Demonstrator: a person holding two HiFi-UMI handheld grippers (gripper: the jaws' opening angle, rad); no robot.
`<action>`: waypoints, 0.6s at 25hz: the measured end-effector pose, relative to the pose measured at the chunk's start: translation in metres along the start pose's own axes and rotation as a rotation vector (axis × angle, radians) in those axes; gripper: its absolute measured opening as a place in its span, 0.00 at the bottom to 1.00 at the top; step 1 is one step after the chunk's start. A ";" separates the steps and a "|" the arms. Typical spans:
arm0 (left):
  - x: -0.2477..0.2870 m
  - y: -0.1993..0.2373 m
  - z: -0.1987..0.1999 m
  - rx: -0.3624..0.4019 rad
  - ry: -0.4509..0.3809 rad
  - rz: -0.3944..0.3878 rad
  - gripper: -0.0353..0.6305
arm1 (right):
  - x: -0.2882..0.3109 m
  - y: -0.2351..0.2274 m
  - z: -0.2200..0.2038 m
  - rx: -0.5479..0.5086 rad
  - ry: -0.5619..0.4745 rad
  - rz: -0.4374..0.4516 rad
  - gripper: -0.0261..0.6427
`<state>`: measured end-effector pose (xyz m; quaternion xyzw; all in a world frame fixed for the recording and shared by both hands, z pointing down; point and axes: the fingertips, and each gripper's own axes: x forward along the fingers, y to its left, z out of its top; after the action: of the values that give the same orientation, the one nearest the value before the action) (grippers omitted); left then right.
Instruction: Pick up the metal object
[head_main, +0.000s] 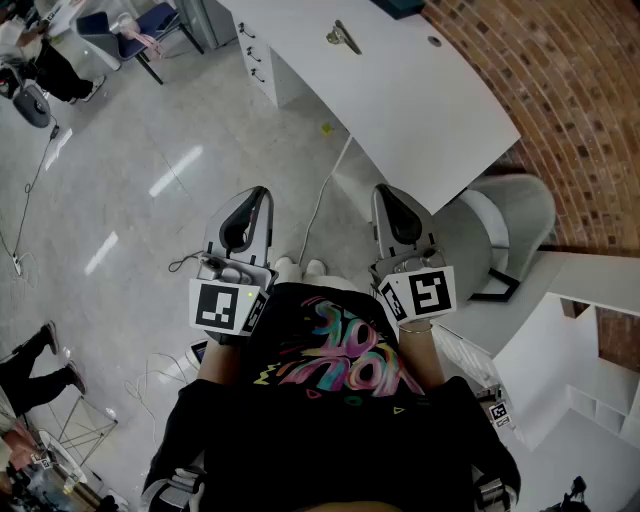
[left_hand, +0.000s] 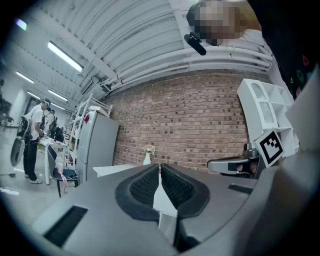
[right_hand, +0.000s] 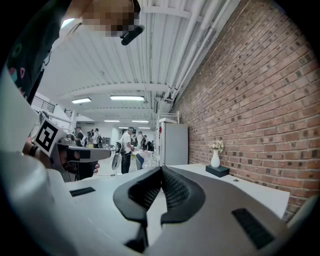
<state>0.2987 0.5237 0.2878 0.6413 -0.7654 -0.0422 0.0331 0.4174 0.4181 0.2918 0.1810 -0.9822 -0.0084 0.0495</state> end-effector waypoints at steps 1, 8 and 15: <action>0.000 0.000 0.000 0.001 -0.001 0.002 0.10 | 0.000 0.000 0.000 0.000 -0.002 -0.001 0.06; 0.002 -0.003 -0.004 0.005 -0.006 0.021 0.10 | -0.002 -0.005 -0.004 0.004 -0.008 0.011 0.06; 0.005 -0.010 -0.009 -0.027 -0.021 0.066 0.10 | -0.003 -0.011 -0.015 0.003 0.013 0.043 0.06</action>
<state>0.3082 0.5169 0.2959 0.6147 -0.7858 -0.0584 0.0351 0.4258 0.4094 0.3060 0.1601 -0.9855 -0.0047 0.0559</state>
